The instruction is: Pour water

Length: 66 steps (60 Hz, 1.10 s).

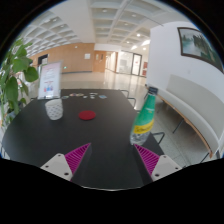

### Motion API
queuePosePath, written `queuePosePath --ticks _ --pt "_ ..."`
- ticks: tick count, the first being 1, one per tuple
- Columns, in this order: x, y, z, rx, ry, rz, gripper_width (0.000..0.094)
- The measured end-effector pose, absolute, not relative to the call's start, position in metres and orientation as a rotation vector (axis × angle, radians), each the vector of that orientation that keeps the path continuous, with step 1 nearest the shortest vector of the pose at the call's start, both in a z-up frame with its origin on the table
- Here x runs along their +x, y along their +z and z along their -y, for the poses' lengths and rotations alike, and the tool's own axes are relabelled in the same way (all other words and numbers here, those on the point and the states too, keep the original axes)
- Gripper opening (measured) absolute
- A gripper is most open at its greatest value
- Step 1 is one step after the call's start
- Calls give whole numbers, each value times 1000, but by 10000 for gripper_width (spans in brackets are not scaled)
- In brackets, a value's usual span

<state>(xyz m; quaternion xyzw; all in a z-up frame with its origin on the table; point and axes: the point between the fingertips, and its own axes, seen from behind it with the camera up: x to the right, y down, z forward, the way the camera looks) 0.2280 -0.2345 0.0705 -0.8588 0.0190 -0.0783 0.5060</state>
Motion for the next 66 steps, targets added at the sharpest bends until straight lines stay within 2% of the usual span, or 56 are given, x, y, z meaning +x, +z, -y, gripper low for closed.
queuePosePath --ticks 13,26,32,35,46,50,55,66 --pt "319 64 194 -1956 -230 -174 861" --pt "346 80 135 -1841 -224 -149 802" --pt "348 73 117 -1849 -241 -148 715" --pt "349 72 110 -1834 -258 -152 561" --pt "359 76 111 -1817 -333 -208 416" --pt "363 87 112 -1819 -410 -194 410" --pt "372 116 115 -1795 -536 -186 409" --pt "368 231 102 -1634 -968 23 412"
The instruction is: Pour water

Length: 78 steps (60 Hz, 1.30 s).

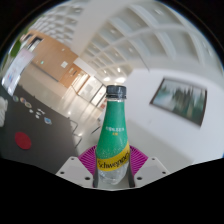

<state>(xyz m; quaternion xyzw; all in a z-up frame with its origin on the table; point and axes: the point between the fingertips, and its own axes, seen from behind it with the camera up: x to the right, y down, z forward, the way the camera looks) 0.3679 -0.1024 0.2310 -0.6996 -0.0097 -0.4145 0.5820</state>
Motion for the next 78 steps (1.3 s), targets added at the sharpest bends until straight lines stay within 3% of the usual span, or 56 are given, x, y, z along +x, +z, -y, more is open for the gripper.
queuePosePath --ticks 8,18,26,38,46,55,66,71,78 --pt "316 318 66 -1404 -1308 348 412" --pt "201 373 18 -1056 -1615 773 411" --pt "104 348 -20 -732 -1781 1140 411" --pt "27 248 -57 -473 -1829 1519 413" --pt "21 224 -66 -489 -1813 1576 411" --pt "17 265 -58 -566 -1688 1427 412" --pt "48 350 -35 -1048 -1120 833 411" --pt "63 351 -32 -1275 -726 546 410" --pt "66 310 -43 -1488 -281 291 410"
